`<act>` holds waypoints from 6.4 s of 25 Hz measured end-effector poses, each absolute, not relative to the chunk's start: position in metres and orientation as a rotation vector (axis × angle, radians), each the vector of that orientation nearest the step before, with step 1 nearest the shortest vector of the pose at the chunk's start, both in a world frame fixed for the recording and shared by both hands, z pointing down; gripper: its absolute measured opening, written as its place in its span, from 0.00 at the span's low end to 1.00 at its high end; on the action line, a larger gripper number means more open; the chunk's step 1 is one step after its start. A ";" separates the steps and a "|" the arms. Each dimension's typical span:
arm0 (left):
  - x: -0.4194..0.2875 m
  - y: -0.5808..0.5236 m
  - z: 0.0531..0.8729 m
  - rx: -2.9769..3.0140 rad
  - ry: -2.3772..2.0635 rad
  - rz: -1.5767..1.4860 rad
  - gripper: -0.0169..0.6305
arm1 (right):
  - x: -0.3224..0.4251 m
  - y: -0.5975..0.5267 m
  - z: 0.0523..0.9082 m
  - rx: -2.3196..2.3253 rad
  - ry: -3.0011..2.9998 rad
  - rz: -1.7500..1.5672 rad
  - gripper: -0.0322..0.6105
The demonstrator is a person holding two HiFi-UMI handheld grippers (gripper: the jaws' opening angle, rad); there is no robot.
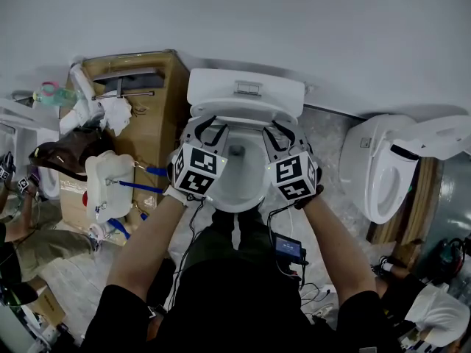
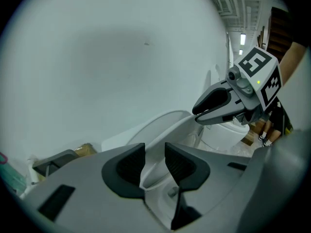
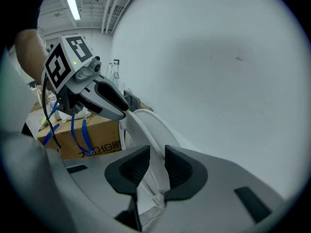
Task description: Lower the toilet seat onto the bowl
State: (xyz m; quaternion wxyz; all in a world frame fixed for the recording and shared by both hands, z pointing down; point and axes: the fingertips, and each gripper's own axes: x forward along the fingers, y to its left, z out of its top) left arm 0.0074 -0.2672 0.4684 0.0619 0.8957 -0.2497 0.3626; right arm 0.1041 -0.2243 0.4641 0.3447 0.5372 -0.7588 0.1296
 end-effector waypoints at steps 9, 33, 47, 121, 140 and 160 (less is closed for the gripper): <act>-0.013 -0.243 0.473 2.665 -0.742 1.075 0.23 | 0.092 -0.199 0.464 1.408 -1.983 0.383 0.21; -0.057 -0.177 0.488 2.643 -0.635 1.085 0.23 | 0.051 -0.123 0.477 1.417 -1.922 0.434 0.21; -0.108 -0.131 0.511 2.226 -0.643 0.742 0.23 | 0.027 -0.079 0.497 1.404 -1.879 0.477 0.22; -0.151 0.006 0.677 1.509 -0.781 0.330 0.25 | 0.033 0.077 0.690 1.684 -1.672 2.353 0.25; -0.165 0.039 0.779 1.415 -0.737 0.419 0.25 | 0.010 0.111 0.778 1.546 -1.570 2.334 0.21; -0.176 0.053 0.859 1.335 -0.739 0.502 0.27 | 0.000 0.125 0.853 1.479 -1.486 2.268 0.19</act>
